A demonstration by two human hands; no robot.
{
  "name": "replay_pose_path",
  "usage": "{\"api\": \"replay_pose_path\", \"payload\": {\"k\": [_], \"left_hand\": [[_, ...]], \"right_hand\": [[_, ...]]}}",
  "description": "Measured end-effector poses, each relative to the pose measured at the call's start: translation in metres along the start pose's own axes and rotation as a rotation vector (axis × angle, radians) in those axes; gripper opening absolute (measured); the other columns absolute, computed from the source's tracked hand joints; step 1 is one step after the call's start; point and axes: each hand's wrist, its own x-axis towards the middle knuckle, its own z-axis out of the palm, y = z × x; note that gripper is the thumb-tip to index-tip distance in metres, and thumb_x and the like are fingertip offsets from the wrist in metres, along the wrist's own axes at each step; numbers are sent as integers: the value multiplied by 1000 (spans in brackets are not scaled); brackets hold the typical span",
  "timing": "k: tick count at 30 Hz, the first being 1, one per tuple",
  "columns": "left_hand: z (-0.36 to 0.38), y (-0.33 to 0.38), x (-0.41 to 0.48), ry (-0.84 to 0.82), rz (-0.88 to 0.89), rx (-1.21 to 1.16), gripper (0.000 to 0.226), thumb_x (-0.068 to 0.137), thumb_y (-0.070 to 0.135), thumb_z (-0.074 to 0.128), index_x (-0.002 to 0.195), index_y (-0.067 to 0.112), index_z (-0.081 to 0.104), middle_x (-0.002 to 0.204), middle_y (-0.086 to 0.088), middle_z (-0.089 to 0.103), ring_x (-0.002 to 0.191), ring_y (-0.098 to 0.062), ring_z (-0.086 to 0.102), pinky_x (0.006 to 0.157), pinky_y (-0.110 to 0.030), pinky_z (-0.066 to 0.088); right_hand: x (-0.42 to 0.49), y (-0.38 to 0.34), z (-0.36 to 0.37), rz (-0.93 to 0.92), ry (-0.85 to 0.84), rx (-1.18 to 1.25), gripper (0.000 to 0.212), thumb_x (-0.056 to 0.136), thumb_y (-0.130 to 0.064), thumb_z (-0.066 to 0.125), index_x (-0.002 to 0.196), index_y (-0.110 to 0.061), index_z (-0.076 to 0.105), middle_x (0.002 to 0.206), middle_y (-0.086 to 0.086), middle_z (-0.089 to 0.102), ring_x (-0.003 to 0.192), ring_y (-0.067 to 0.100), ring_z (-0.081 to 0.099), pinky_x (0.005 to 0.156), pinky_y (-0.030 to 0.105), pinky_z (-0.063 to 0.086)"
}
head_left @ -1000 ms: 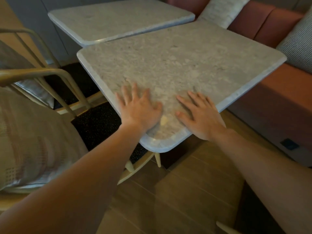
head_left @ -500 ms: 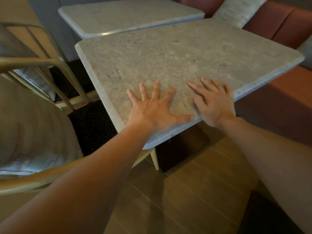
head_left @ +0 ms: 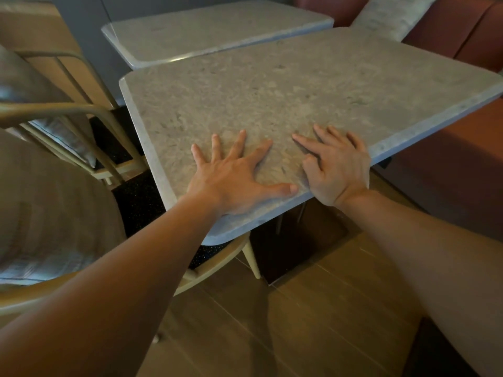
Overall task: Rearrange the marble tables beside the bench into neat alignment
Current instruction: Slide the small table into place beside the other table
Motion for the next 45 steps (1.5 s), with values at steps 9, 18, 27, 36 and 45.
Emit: {"api": "replay_pose_path", "payload": {"k": [9, 18, 27, 36, 45], "left_hand": [[1, -1, 3, 11, -4, -11, 120, 53, 113, 19, 159, 61, -2, 178, 6, -9, 160, -45, -15, 120, -73, -14], [0, -2, 3, 30, 15, -12, 121, 56, 112, 22, 161, 57, 4, 178, 5, -4, 161, -46, -11, 120, -75, -11], [5, -5, 4, 41, 92, 25, 116, 64, 108, 12, 162, 49, -5, 178, -4, -10, 159, -51, -14, 117, -78, -13], [-6, 0, -2, 6, 123, -20, 116, 66, 105, -2, 163, 43, -1, 177, -10, -9, 156, -56, -18, 113, -79, -17], [-20, -1, 42, 176, 152, -103, 69, 91, 86, 30, 145, 45, 45, 152, -2, 44, 139, -38, 39, 121, -61, 20]], "right_hand": [[-1, 2, 3, -13, 53, 54, 77, 84, -53, 14, 145, -39, 59, 161, 4, 51, 155, 27, 37, 127, 47, 17], [-3, 0, 1, -12, 53, 76, 79, 84, -53, 13, 146, -38, 59, 160, 4, 51, 155, 25, 37, 127, 47, 19], [-4, -4, -5, 19, -52, 1, 73, 88, -52, 17, 153, -40, 48, 167, -3, 41, 158, 23, 28, 128, 48, 14], [0, -7, -21, 78, -238, -96, 67, 95, -53, 21, 161, -46, 28, 173, -8, 25, 162, 21, 14, 130, 46, 4], [2, -8, -22, 58, -234, -48, 73, 88, -61, 27, 158, -43, 35, 169, -6, 32, 160, 23, 21, 130, 47, 6]]}}
